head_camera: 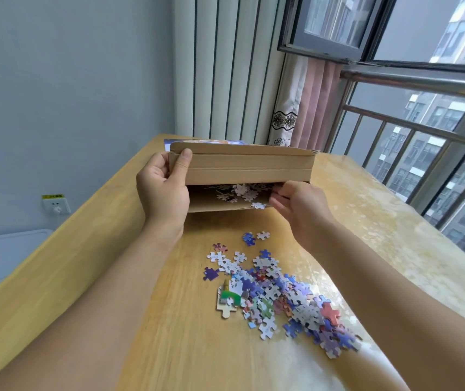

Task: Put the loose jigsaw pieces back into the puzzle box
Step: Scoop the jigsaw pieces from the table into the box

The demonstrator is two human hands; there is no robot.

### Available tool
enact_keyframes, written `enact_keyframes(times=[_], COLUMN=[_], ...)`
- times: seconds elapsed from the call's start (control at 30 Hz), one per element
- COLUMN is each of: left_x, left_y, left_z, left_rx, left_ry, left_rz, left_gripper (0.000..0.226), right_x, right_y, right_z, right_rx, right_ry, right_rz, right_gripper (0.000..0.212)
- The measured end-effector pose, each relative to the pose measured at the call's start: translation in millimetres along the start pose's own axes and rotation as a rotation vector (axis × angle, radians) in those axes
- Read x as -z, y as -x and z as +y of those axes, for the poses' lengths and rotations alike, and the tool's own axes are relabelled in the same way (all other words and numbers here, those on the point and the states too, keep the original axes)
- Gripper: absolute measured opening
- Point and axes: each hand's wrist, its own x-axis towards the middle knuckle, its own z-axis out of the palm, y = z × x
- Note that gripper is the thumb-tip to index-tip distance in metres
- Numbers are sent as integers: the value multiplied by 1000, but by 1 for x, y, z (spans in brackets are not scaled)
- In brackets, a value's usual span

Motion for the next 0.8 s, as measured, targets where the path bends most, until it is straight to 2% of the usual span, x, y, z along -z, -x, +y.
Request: enact_keyframes(times=[0.03, 0.1, 0.17, 0.2, 0.27, 0.37, 0.6, 0.7, 0.8], left_x=[0, 1, 1, 1, 1, 1, 1, 1, -1], left_y=[0, 0, 0, 0, 0, -1, -2, -2, 0], left_z=[1, 0, -1, -1, 0, -1, -3, -4, -2], left_rx=[5, 10, 12, 12, 9, 6, 9, 9, 8], left_ry=[0, -3, -3, 0, 3, 6, 7, 12, 10], left_rz=[4, 7, 5, 6, 10, 10, 2, -3, 3], left_gripper=[23, 26, 28, 28, 30, 29, 28, 27, 24], right_x=[5, 18, 29, 33, 38, 38, 12, -6, -25], right_y=[4, 9, 10, 9, 7, 6, -2, -13, -11], right_z=[4, 14, 21, 24, 27, 26, 19, 17, 14], right_rx=[119, 477, 821, 926, 1012, 973, 717, 604, 549], right_ry=[221, 673, 1007, 1108, 1247, 1390, 1582, 1575, 1448], right_rz=[-34, -92, -148, -188, -298, -413, -526, -559, -689], right_gripper=[23, 28, 22, 19, 25, 40, 79, 86, 81])
